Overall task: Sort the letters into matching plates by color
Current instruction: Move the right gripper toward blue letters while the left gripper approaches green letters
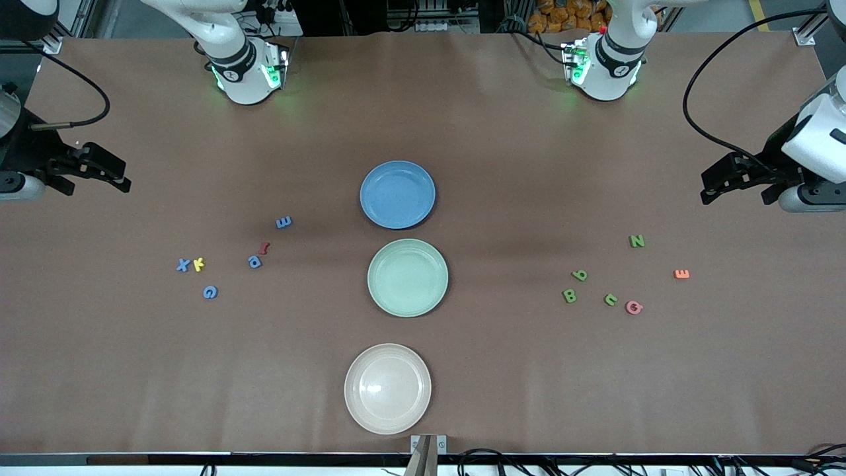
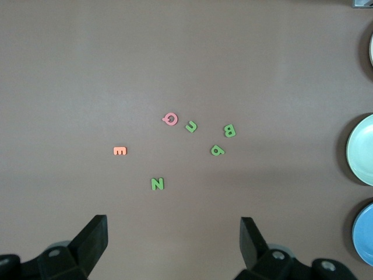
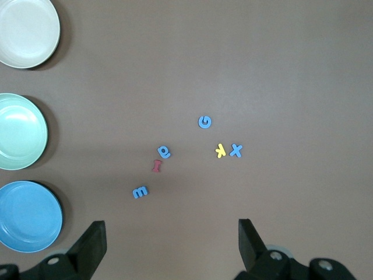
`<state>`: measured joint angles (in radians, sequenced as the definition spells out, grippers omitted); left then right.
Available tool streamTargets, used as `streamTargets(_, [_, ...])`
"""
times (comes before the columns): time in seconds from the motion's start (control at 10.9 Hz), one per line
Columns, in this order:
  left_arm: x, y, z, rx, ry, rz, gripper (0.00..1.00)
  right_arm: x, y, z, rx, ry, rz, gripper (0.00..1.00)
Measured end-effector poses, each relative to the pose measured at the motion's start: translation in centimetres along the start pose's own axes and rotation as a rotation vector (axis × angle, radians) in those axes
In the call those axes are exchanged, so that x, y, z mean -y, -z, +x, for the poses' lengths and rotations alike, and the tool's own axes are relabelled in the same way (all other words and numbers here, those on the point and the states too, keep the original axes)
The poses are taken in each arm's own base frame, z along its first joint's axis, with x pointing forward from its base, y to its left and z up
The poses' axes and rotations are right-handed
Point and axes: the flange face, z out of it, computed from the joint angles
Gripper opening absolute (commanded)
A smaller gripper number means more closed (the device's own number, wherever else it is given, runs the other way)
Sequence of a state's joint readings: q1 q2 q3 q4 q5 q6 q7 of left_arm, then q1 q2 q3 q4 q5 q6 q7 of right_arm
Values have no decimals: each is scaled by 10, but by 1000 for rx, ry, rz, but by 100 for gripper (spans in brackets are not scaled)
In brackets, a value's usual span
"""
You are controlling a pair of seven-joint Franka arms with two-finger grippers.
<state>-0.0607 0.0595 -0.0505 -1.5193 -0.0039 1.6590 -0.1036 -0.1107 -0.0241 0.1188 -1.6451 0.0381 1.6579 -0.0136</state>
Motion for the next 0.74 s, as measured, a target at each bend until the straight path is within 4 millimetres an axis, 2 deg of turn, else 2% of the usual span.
streamTargets(0.28, [-2,-1,0,3,-4,-2,100,1,-4,0,9,2,1,100])
streamTargets(0.46, [0,-8,2,15,-1,-2,100,2,-23,-1,29,3,1,100])
streamTargets(0.74, [1,-47,16,63,-18,40,100,2,-49,-1,40,3,1,100])
